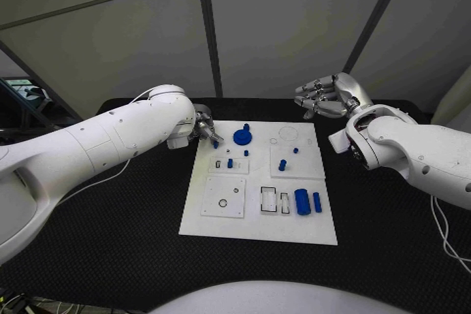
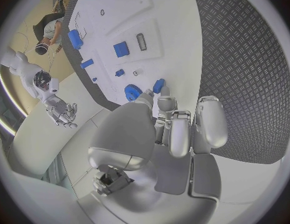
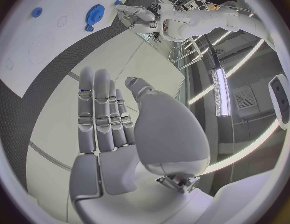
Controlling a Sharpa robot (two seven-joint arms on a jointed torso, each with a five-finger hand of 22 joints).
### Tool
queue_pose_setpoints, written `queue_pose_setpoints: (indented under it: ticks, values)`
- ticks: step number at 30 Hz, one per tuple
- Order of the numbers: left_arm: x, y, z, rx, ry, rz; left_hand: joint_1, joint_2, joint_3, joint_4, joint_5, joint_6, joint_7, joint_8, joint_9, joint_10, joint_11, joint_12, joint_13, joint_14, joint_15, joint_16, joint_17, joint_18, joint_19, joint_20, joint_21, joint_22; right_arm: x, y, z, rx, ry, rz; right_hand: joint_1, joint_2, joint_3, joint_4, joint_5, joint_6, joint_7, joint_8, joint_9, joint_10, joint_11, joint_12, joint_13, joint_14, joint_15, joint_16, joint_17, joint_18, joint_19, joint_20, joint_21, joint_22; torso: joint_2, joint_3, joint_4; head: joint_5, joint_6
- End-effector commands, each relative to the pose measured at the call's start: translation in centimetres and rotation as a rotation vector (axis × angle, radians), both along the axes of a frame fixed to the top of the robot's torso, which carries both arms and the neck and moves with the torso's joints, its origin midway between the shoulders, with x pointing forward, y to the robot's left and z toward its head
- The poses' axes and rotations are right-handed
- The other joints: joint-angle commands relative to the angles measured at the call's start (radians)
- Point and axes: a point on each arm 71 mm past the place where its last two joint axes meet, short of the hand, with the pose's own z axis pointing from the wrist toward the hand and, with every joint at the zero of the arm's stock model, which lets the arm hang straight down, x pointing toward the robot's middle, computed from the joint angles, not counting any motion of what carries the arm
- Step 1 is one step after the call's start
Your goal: Assemble the parts on the task board
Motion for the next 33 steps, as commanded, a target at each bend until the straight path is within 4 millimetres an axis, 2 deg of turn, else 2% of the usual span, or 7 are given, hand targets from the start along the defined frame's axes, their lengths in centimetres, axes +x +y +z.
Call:
queue_pose_setpoints:
  ticks: [1,9,23,28,33]
  values:
    - [0.03,-0.25,0.15,-0.029,-0.005,-0.007,0.021,0.006,0.013,-0.007,0.004,0.014,-0.004,0.013,0.003,0.002,-0.011,0.001,0.000,0.087,-0.007,0.004,0.208,-0.055,0.004,-0.005,0.002,0.003,0.01,0.04,0.10,0.000,-0.001,0.006,-0.004,0.003,0.002,0.003,0.005,-0.009,0.001,0.003,0.000,-0.007,0.002,0.007,-0.001,0.003,0.005,-0.005,0.001,0.012,0.002,0.007,-0.005,-0.001,0.000,-0.0002,-0.0011,0.000,-0.002]
    - [-0.06,-0.08,0.06,-0.021,0.011,-0.008,0.037,0.007,0.032,-0.015,-0.001,0.033,-0.017,0.039,0.019,0.015,-0.022,0.009,0.010,0.088,-0.016,0.007,0.212,-0.056,0.007,-0.012,0.005,0.009,0.02,-0.03,0.07,-0.001,0.003,0.006,-0.003,0.003,0.002,0.003,0.005,-0.009,0.001,0.003,0.000,-0.007,0.002,0.007,-0.001,0.003,0.005,-0.005,0.001,0.012,0.002,0.007,-0.006,-0.001,0.000,-0.0004,0.0000,-0.002,-0.003]
    - [-0.07,0.11,0.09,-0.020,0.009,-0.001,0.041,0.006,0.041,-0.016,-0.003,0.035,-0.022,0.048,0.025,0.023,-0.026,0.013,0.015,0.090,-0.019,0.010,0.217,-0.058,0.010,-0.016,0.009,0.014,0.03,-0.02,0.06,-0.002,0.004,0.006,-0.003,0.003,0.002,0.003,0.005,-0.009,0.001,0.003,0.000,-0.007,0.002,0.007,-0.001,0.003,0.005,-0.006,0.001,0.012,0.002,0.007,-0.006,-0.001,0.000,0.0000,-0.0003,0.000,-0.004]
    - [-0.17,0.04,0.19,-0.041,0.005,-0.002,0.096,0.018,0.115,-0.054,-0.006,0.023,-0.026,0.063,0.039,0.034,-0.034,0.011,0.016,0.093,-0.027,0.016,0.225,-0.060,0.015,-0.026,0.015,0.024,0.03,-0.05,0.06,-0.002,0.004,0.006,-0.004,0.003,0.002,0.004,0.005,-0.010,0.001,0.004,0.000,-0.008,0.002,0.007,-0.002,0.003,0.006,-0.006,0.001,0.012,0.003,0.007,-0.007,-0.002,0.000,0.0000,-0.0002,-0.001,-0.004]
    - [-0.25,0.00,0.26,-0.057,0.004,0.000,0.098,0.013,0.136,-0.058,-0.008,0.020,-0.028,0.067,0.043,0.037,-0.034,0.009,0.016,0.094,-0.027,0.018,0.228,-0.061,0.016,-0.025,0.017,0.027,0.03,-0.07,0.07,-0.002,0.003,0.005,-0.004,0.003,0.002,0.004,0.005,-0.010,0.001,0.004,0.000,-0.008,0.002,0.007,-0.002,0.003,0.006,-0.006,0.001,0.012,0.003,0.007,-0.007,-0.002,-0.001,0.0000,0.0009,-0.001,-0.003]
